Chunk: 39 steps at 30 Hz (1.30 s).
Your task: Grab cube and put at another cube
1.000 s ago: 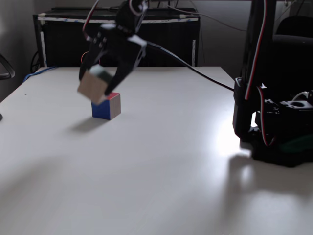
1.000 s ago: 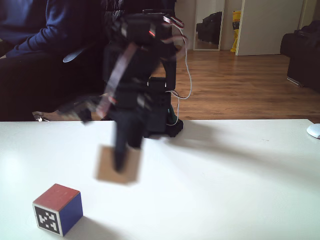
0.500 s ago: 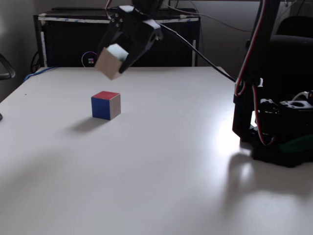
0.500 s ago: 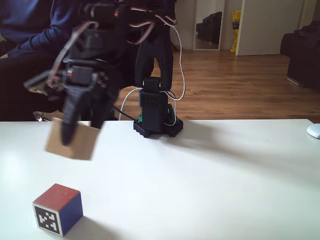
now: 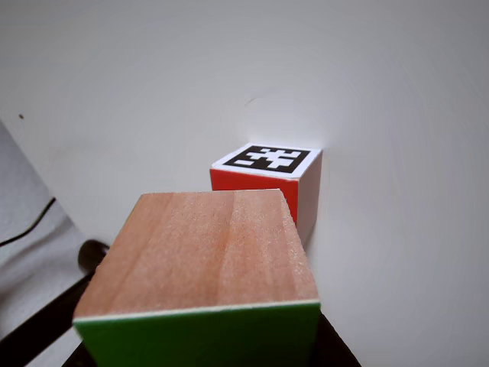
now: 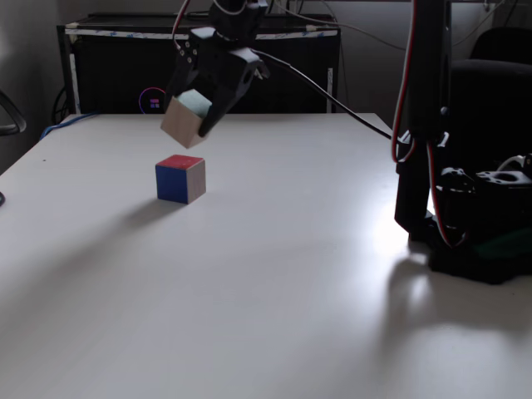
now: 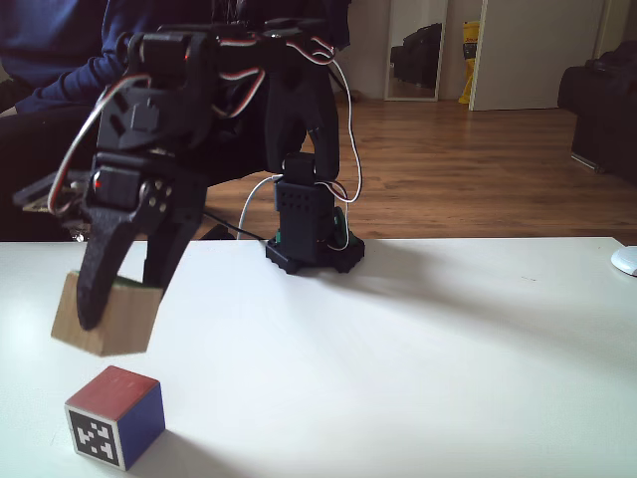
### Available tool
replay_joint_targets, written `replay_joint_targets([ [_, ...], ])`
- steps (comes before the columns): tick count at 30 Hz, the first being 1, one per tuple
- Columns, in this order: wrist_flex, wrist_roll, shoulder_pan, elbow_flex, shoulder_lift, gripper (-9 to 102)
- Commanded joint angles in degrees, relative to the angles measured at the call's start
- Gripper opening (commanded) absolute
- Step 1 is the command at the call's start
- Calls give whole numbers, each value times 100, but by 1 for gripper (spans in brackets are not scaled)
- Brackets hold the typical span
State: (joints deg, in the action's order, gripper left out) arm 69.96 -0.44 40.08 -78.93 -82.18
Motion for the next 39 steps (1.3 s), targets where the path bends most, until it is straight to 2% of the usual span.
replay_joint_targets([
  [1, 26, -35, 9, 378, 35, 16],
  [24, 773, 185, -255, 1600, 1151, 30],
  [39, 861, 316, -352, 1635, 1222, 40],
])
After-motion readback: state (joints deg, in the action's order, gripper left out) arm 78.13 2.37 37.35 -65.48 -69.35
